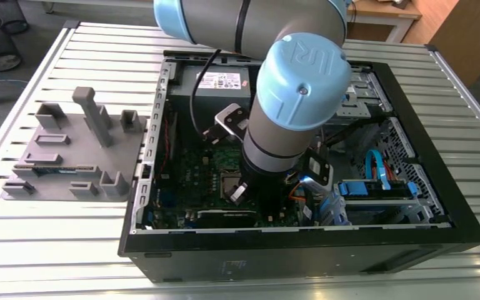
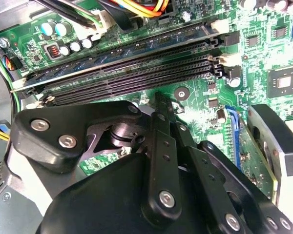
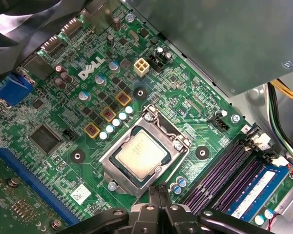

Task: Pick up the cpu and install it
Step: 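Install the first cpu locking lever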

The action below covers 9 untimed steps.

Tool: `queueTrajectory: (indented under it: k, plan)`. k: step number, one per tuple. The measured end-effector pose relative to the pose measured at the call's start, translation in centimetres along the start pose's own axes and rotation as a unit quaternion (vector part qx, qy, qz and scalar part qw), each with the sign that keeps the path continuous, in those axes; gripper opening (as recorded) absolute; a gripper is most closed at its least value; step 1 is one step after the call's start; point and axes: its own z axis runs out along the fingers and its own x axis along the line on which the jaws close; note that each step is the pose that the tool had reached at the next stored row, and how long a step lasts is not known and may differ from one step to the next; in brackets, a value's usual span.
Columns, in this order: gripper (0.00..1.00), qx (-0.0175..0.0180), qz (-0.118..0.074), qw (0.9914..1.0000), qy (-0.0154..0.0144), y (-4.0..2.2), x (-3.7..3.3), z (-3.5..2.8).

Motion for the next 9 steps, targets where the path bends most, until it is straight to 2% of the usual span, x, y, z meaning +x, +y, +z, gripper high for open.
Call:
queueTrajectory:
  k: [6, 9]
  plan:
    - [0.11, -0.0003, 0.000, 1.00000, -0.0004, 0.05, 0.05, 0.02]
    - [0.11, -0.0005, 0.000, 1.00000, -0.0007, 0.10, 0.03, -0.26]
